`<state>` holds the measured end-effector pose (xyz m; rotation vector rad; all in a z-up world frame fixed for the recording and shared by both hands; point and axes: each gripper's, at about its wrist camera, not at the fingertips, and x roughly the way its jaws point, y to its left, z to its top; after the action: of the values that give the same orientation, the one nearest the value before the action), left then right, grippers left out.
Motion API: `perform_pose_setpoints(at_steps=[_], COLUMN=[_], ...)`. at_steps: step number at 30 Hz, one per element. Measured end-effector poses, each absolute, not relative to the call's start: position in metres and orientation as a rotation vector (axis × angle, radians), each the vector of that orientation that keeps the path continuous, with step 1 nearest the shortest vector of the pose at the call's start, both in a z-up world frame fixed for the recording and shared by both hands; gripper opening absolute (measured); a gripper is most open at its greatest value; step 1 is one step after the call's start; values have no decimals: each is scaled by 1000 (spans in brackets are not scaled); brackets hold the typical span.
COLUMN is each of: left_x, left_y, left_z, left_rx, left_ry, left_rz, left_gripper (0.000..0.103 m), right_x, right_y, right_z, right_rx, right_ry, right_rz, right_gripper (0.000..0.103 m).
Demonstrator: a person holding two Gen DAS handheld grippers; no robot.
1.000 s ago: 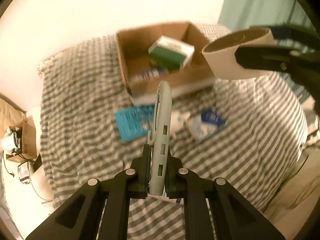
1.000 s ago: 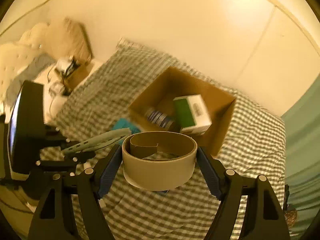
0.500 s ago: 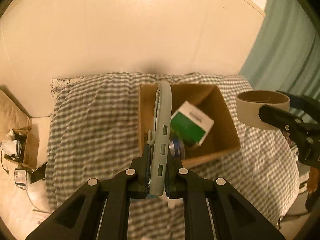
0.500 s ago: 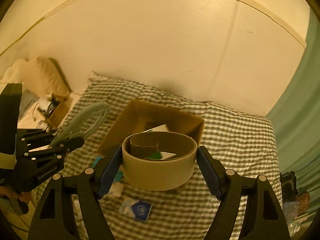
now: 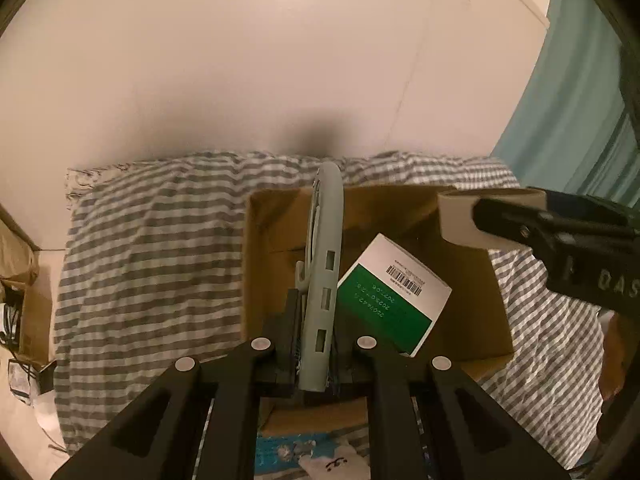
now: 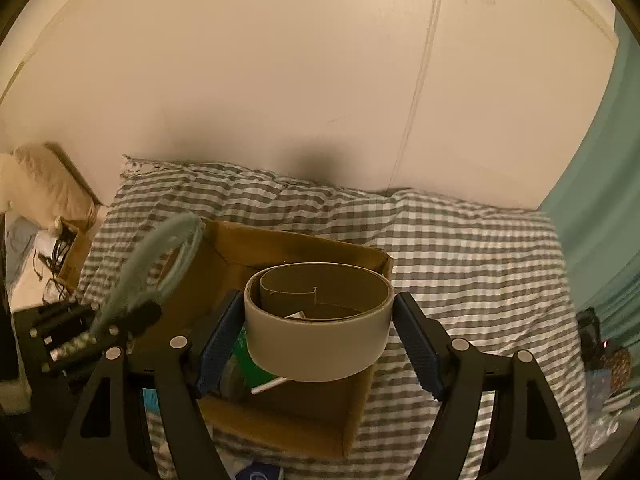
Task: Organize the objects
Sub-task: 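Carry the tape roll and hanger into the cardboard box and open both tools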
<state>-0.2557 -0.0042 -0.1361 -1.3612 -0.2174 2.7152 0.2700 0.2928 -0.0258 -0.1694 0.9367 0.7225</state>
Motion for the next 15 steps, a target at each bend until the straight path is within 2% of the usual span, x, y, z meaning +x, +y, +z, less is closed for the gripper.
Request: perform_pose_setpoints(at_steps=[10,14,15], left_x=[-271,-270,-269], left_y=[5,3,3], left_z=[-160,-157,-155], left_rx=[-1420,-1424,-1422], left_ry=[-180,-194,-198], left_rz=[2682,2682,2684], left_gripper=[11,13,13], right_x=[285,286,285], right_y=[308,305,302], right_z=[-51,-49,-47], right_rx=[-156,-124,-123], right_ry=[979,983,978], right_rz=[784,799,792], right_gripper=[76,78,81])
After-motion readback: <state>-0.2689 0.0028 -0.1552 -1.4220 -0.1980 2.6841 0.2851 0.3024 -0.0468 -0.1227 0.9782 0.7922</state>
